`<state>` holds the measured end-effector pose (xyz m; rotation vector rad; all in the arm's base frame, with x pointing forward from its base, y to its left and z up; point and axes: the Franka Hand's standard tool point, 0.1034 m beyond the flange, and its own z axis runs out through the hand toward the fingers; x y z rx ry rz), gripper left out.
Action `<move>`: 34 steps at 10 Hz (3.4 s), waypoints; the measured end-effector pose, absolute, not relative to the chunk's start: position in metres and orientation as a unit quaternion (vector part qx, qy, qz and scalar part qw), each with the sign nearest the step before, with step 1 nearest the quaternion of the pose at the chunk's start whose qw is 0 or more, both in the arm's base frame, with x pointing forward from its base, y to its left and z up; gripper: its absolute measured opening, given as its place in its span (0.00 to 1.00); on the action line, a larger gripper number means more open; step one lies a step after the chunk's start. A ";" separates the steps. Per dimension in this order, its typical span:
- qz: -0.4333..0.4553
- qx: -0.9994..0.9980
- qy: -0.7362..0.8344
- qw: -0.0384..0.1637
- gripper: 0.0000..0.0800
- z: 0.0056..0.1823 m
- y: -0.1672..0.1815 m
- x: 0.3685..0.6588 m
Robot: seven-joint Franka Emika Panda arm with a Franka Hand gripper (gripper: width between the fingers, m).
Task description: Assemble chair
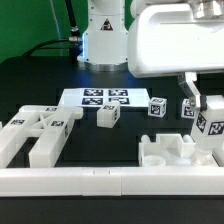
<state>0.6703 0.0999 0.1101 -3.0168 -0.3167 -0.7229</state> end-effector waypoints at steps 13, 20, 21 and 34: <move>-0.229 -0.966 -0.116 0.010 0.36 0.092 0.106 0.665; -0.259 -0.959 -0.118 0.013 0.36 0.092 0.109 0.666; -0.266 -0.957 -0.119 0.013 0.36 0.092 0.109 0.665; -0.285 -0.949 -0.135 0.004 0.81 0.100 0.101 0.666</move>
Offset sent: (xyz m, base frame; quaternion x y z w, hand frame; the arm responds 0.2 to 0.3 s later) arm 0.0000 0.0000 0.0000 0.0000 0.0000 0.0000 1.0000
